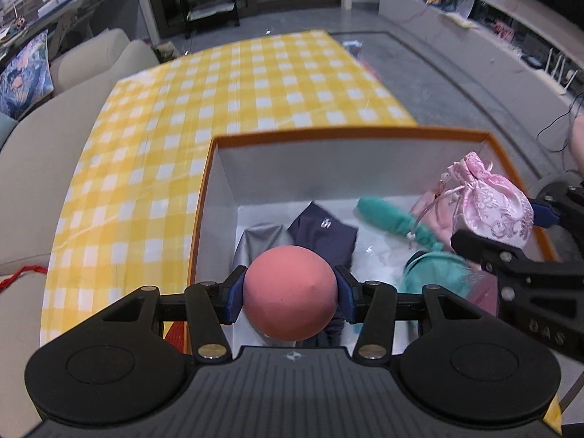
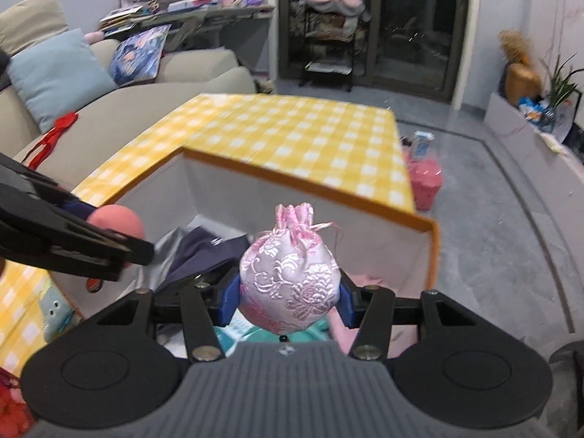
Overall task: Organize soft objects
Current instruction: 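Carry the pink ball and pink pouch with both tools over the orange box, then open both tools to drop the ball and pouch into the box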
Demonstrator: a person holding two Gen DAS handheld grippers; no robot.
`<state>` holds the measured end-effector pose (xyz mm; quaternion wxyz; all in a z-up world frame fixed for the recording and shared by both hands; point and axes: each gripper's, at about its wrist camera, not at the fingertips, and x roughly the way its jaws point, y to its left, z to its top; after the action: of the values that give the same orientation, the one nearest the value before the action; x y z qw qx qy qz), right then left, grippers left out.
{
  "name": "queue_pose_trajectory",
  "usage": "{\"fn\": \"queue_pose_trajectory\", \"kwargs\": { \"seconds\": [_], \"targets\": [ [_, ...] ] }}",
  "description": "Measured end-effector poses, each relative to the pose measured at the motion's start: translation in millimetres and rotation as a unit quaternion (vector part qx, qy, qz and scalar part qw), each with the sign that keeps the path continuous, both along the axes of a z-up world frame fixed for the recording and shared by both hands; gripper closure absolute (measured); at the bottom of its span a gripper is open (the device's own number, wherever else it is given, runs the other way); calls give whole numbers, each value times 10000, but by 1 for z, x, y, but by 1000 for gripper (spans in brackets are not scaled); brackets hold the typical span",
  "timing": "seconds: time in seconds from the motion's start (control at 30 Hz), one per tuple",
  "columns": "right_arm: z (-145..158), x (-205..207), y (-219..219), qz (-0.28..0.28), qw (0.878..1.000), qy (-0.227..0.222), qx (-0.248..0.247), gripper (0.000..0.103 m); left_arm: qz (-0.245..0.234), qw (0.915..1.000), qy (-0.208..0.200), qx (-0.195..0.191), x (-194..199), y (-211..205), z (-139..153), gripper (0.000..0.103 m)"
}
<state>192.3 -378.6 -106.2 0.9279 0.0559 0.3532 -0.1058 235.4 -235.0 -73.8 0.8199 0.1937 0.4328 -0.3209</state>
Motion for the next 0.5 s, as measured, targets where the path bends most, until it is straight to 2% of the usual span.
{"fn": "queue_pose_trajectory", "kwargs": {
  "seconds": [0.5],
  "targets": [
    [-35,22,26,304,9964,633,469,50,30,9978,156,636,14,0,-36,45]
  ]
}}
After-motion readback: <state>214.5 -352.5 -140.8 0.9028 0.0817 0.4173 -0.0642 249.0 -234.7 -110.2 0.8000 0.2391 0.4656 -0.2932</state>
